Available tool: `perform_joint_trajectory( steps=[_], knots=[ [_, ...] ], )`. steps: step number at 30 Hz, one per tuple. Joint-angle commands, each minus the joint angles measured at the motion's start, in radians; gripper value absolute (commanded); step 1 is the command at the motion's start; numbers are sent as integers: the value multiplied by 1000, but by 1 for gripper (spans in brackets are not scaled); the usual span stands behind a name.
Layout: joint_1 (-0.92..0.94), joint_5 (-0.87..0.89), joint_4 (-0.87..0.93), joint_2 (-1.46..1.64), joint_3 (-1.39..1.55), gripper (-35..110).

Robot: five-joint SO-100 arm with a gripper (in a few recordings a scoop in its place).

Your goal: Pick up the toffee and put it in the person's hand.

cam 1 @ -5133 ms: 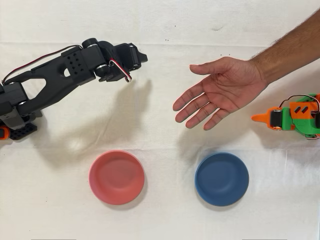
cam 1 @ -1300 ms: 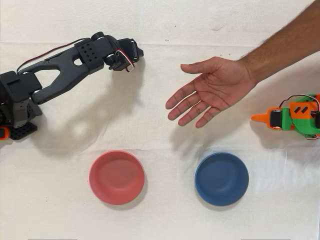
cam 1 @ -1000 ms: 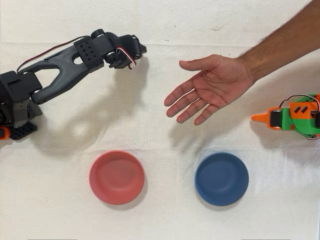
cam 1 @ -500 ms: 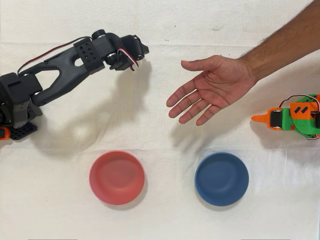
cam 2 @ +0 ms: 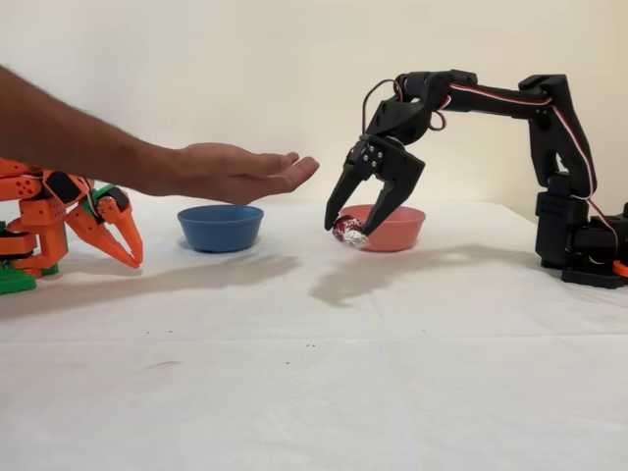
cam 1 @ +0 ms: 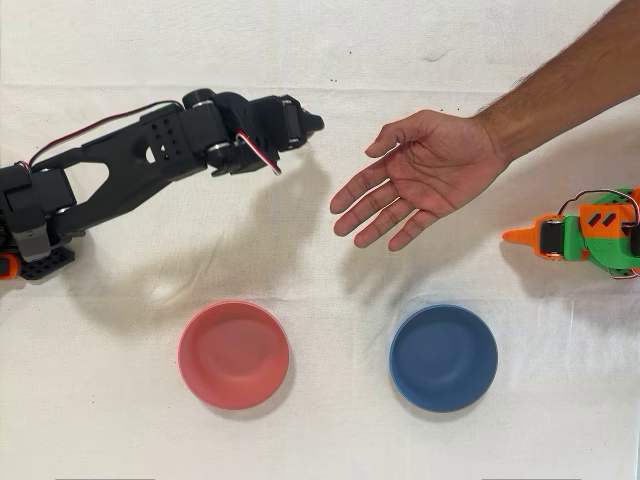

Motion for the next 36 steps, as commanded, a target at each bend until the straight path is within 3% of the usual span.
perform_joint_trajectory(
  steps=[1, 16, 36],
  knots=[
    [25, 0, 8, 169, -101, 18],
    [115, -25, -3, 190, -175, 18],
    [192, -48, -221, 137, -104, 18]
  ],
)
